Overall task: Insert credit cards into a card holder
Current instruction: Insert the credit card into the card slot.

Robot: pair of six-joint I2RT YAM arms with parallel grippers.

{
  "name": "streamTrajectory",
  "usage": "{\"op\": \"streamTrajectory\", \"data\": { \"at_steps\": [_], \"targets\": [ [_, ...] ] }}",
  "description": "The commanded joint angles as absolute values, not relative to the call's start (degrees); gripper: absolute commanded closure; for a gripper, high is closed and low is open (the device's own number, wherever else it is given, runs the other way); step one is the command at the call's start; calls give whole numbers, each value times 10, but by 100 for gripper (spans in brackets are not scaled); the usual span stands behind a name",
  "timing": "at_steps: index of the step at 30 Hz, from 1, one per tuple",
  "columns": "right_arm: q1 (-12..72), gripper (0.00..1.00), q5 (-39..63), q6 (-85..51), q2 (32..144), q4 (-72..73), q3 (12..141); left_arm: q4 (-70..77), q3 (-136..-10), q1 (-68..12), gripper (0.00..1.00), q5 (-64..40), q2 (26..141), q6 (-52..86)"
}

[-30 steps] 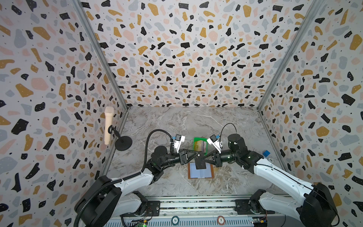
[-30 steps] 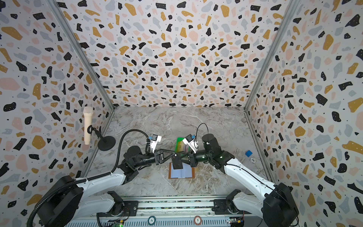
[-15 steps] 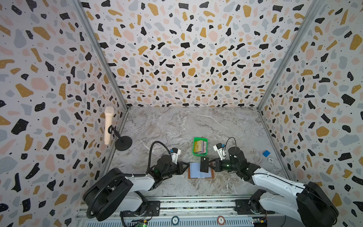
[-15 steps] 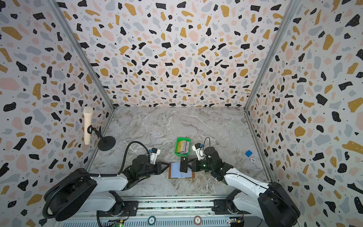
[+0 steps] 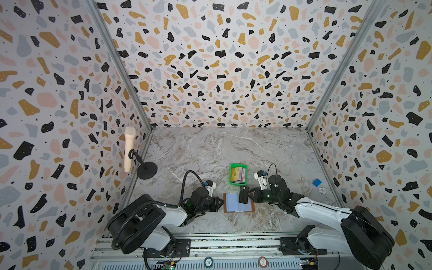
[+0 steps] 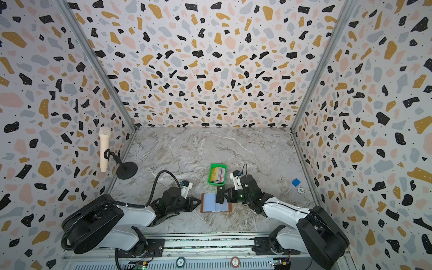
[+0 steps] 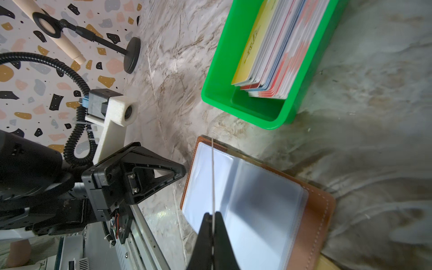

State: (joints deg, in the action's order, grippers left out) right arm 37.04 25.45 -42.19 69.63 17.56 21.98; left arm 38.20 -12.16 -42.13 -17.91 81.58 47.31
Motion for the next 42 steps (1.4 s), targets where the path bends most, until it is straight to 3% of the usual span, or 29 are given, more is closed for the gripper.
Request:
{"op": "streamTrajectory", "data": {
  "at_steps": [1, 42],
  "targets": [
    [371, 100, 249, -417, 702, 186, 216, 407, -126, -425, 100, -177, 820, 471],
    [395, 100, 256, -484, 742, 255, 193, 484, -99, -439, 100, -214, 878, 503]
  ]
}}
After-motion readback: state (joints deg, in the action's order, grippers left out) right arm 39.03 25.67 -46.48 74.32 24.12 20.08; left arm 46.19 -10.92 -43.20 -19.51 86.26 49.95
